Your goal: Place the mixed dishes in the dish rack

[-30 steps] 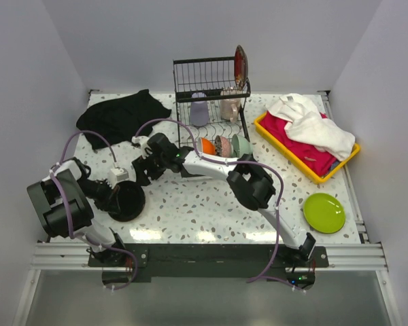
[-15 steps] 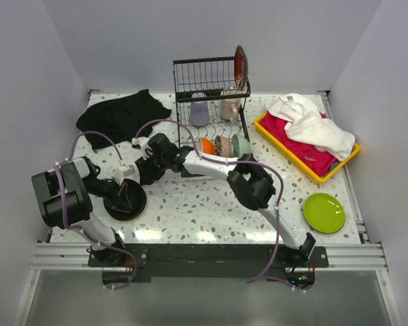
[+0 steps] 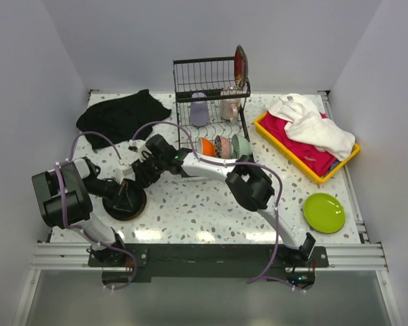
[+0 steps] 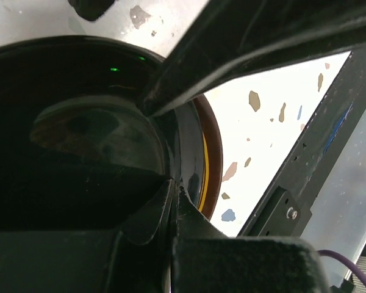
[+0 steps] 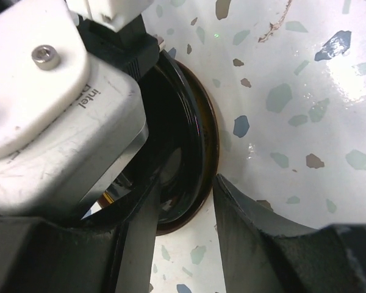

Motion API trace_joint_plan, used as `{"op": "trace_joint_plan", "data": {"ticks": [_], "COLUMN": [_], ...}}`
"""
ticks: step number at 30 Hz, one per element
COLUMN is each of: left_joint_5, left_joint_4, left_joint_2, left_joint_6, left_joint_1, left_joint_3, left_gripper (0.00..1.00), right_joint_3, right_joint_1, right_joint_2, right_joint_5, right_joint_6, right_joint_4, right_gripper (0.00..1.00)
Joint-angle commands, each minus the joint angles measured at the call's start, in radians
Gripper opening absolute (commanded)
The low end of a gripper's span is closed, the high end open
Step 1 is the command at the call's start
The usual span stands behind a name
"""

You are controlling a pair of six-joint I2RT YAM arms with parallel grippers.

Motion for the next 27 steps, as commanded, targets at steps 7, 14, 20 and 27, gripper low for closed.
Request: {"op": "trace_joint_plan", "data": {"ticks": [7,14,20,27], "left_joint_5": [-0.113,0.012,0.1,0.081], "left_joint_4": [0.255,0.142,-0.099,-0.268], "left_joint_2": [0.001,-0.053,-0.13,-0.19], "left_joint_6": [0.05,-0.005,0.001,0.055], "left_joint_1": [-0.004,0.013,0.028,0.03], "left_joint_3": [-0.017,0.145,0.478,0.641], "left_gripper": [0.0,0.27,0.41,0.47], "right_joint_3": [0.05,0.038,0.014,-0.049], "right_joint_1": [0.011,0.012,0.011,0.009], "right_joint_2": [0.056,-0.018,-0.11,-0.229], "right_joint_5": [-0.003,0.052,0.103,0.126], "right_joint_6": [0.024,-0.023,-0.109,-0.221], "right_joint_4": [0.071,0.04,-0.001,-0.04], "right_gripper": [0.13,0.0,0.0,0.0]}}
